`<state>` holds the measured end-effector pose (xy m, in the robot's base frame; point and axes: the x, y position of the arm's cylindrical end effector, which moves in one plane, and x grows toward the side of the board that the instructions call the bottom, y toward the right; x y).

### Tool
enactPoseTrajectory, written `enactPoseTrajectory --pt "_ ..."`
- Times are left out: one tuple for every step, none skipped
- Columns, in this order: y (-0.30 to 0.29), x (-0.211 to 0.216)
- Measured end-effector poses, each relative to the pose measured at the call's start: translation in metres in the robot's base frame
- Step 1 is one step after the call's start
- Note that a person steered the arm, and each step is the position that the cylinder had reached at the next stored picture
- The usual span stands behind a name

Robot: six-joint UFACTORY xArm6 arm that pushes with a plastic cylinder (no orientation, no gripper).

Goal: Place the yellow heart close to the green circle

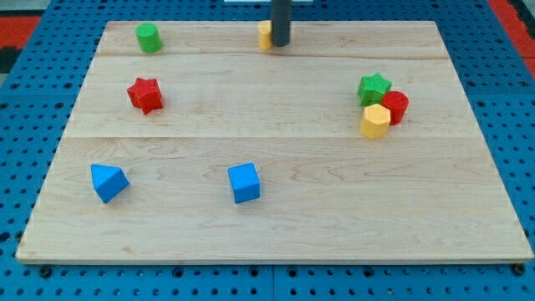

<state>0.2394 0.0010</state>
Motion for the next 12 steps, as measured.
enactPoseTrajectory --pt "-0.028 0.000" --pt "0.027 -0.007" --pt "0.008 -0.043" --pt "-0.036 -0.045" --pt "-0.080 -0.025" --pt "-0.067 -0.009" --pt "-0.052 0.016" --pt "-0.100 0.033" --pt "-0.130 0.021" --pt "-0.142 0.015" --pt "-0.124 0.071" --pt "-0.114 0.168"
